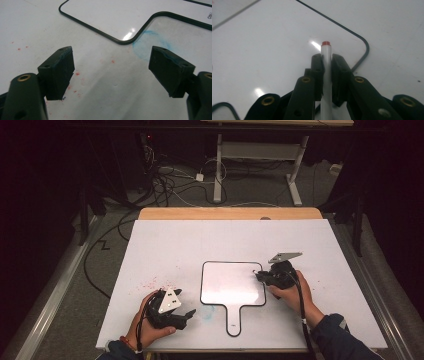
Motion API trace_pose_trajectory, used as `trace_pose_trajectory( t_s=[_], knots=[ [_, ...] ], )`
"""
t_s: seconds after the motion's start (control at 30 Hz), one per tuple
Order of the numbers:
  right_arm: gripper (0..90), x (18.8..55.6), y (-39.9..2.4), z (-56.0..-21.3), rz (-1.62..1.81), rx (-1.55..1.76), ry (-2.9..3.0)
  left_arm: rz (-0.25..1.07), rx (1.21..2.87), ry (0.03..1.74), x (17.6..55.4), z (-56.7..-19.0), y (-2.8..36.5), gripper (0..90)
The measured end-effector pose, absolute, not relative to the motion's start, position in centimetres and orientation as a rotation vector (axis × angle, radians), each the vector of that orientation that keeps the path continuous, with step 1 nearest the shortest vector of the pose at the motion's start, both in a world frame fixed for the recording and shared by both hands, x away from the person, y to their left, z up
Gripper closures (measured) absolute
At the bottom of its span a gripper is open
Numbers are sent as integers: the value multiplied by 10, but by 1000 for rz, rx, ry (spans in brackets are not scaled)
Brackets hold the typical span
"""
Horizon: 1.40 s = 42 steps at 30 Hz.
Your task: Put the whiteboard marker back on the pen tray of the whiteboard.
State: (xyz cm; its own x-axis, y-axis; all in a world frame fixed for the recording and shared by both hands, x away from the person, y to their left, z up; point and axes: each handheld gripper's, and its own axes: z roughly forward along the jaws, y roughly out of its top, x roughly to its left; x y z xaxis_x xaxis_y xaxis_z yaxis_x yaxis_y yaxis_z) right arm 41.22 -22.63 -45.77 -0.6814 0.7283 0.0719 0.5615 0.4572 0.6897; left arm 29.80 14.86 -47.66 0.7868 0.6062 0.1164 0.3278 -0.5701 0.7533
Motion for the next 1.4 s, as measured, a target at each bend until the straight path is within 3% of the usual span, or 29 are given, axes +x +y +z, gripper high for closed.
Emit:
trace_pose_trajectory(
  t_s=[0.73,0.87,1.1,1.4],
  knots=[
    [699,419,-239,-460,993,1195,2383,467,2220,688,298,-477,148,197],
    [554,417,-242,-457,1001,1194,2363,470,2222,686,297,-477,148,197],
    [394,387,-274,-432,1141,993,2289,494,2202,688,296,-475,151,195],
    [281,323,-320,-436,1108,769,2110,576,2183,710,295,-471,152,185]
  ],
)
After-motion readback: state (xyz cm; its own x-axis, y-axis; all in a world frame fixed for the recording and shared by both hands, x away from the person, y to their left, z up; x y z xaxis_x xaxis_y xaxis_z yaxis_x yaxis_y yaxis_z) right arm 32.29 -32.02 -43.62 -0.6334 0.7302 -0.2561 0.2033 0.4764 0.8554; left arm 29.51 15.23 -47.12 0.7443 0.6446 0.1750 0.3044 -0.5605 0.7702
